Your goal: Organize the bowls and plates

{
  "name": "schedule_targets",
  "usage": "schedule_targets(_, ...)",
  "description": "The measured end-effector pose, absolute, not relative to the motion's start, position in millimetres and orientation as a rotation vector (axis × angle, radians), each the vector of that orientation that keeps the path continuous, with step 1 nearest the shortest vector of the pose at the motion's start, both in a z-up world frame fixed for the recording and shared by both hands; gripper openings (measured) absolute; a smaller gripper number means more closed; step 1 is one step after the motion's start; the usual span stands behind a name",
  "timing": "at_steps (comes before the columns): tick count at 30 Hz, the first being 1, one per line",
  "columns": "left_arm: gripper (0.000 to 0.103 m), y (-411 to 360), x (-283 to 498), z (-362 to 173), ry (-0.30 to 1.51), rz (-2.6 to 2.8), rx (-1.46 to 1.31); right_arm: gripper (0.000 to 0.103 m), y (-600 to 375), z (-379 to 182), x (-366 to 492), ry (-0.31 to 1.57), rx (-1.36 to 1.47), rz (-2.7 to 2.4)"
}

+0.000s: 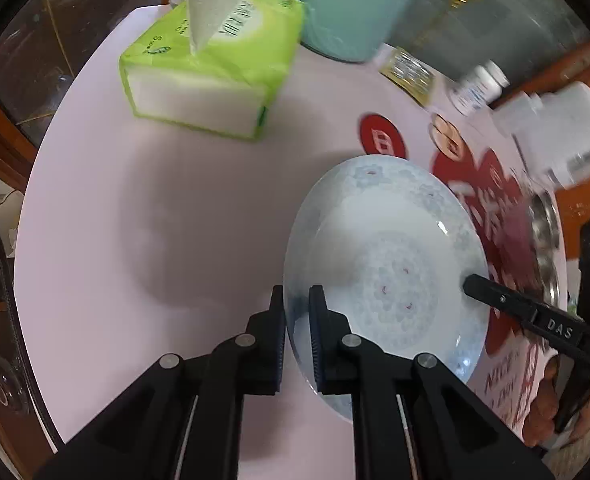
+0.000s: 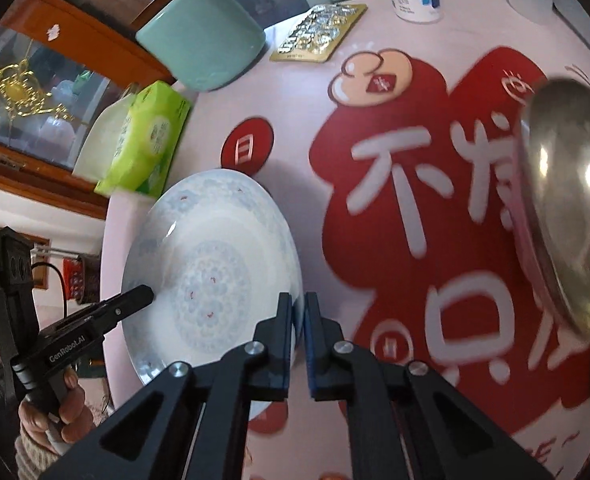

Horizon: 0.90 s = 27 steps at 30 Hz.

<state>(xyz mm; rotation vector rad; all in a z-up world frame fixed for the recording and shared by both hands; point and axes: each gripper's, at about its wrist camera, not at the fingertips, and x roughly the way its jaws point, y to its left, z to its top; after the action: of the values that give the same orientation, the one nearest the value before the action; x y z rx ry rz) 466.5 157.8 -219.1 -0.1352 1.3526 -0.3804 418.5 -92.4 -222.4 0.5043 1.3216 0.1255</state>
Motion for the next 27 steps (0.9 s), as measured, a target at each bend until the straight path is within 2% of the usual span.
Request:
schedule_targets(12,0.009,141.9,355.7,-154.8,1.324,-0.419,-0.076,0.005,-110.6,-166.2,308.0,1.285,0.537,0.181)
schedule_targets(22,0.009,99.7,227.2,-69.3,1.252,-0.454,-0.006,0.005,-150.0,-89.1,178.7,1.211,0.515,0.153)
schedule_targets(27,0.009,65.5,169.5,-50.8,1.227,-0.478,0.01,0.006,-177.6,-67.1,120.7,1.181,0.487,0.141)
